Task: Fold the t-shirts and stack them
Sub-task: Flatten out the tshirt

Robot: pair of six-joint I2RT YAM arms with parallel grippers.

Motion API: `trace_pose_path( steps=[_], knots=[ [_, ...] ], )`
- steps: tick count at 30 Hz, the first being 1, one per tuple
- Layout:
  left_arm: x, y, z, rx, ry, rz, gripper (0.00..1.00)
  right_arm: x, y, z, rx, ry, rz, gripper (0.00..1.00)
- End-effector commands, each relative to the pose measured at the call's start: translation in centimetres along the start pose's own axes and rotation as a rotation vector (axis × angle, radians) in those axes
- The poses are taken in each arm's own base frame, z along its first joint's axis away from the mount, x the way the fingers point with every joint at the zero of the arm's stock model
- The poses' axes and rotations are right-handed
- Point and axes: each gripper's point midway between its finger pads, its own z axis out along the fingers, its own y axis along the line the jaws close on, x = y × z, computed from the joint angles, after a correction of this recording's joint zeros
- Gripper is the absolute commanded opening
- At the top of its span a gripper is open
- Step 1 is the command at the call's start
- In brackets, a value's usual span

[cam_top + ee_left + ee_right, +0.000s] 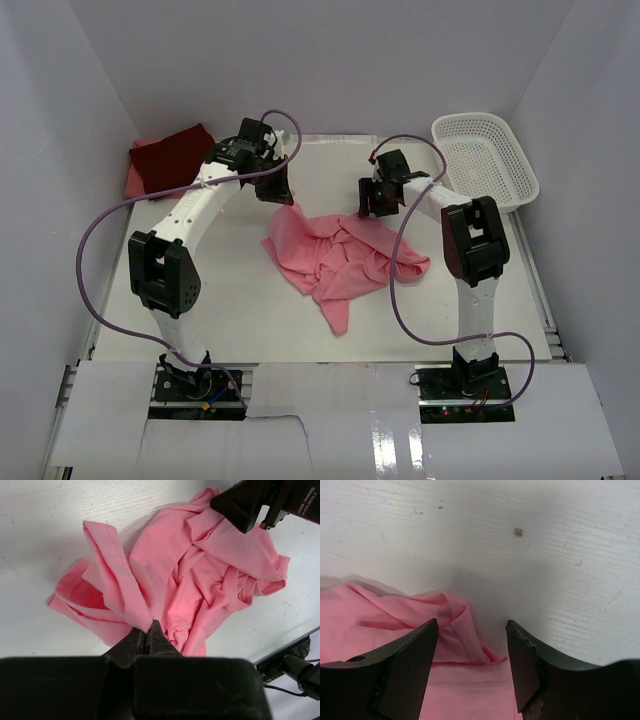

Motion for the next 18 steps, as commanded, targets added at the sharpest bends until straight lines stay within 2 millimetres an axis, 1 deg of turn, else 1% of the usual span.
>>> trace_pose_path(
  steps=[1,3,4,5,6,7,9,10,11,12,13,14,15,16,18],
  knots=[
    [-1.1,0.2,-1.2,-0.02,-0.05,0.015,0.0,-1.6,-0.1,-2.5,0.006,-0.063,-0.002,0.64],
    [-1.0,0.4,-0.9,-0.027,-0.043,0.011,0.0,-1.6,-0.5,-3.3,0.003,-0.073,0.004,0.65],
    [-0.8,0.6,-0.8,-0.03,-0.037,0.009,0.0,-1.9,-1.0,-4.0,0.005,-0.085,0.016,0.65],
    [-0.7,0.7,-0.7,-0.031,-0.033,0.005,0.0,-1.4,-1.2,-4.2,-0.001,-0.076,0.026,0.65],
    [-0.5,0.7,-0.5,-0.032,-0.029,0.003,0.0,-1.5,-1.3,-4.8,-0.006,-0.085,0.032,0.65],
    [-0.3,0.8,-0.4,-0.033,-0.022,0.0,0.0,-0.9,-1.8,-4.9,-0.012,-0.072,0.049,0.65],
    [-0.2,0.9,-0.3,-0.035,-0.019,0.0,0.0,-0.6,-2.5,-5.5,-0.014,-0.07,0.076,0.65],
    [0.0,1.0,-0.1,-0.038,-0.015,-0.003,0.0,-0.4,-2.4,-5.6,-0.035,-0.067,0.083,0.65],
    [0.0,1.1,0.0,-0.039,-0.013,-0.002,0.0,0.4,-2.4,-5.5,-0.05,-0.049,0.092,0.64],
    [0.0,1.1,0.1,-0.039,-0.012,-0.003,0.0,0.8,-2.7,-5.4,-0.062,-0.038,0.109,0.64],
    [0.1,1.1,0.1,-0.038,-0.01,-0.002,0.0,1.1,-2.2,-5.2,-0.105,-0.024,0.116,0.64],
    [0.1,1.1,0.2,-0.037,-0.01,-0.004,0.0,1.5,-2.1,-5.0,-0.127,-0.011,0.123,0.64],
    [0.2,1.1,0.2,-0.036,-0.006,-0.005,0.0,2.1,-2.4,-4.3,-0.14,0.012,0.139,0.64],
    [0.2,1.1,0.3,-0.034,-0.007,-0.004,0.0,2.3,-2.0,-4.1,-0.172,0.021,0.141,0.64],
    [0.2,1.2,0.3,-0.038,-0.005,-0.006,0.0,2.8,-2.0,-3.2,-0.19,0.033,0.147,0.64]
  ],
)
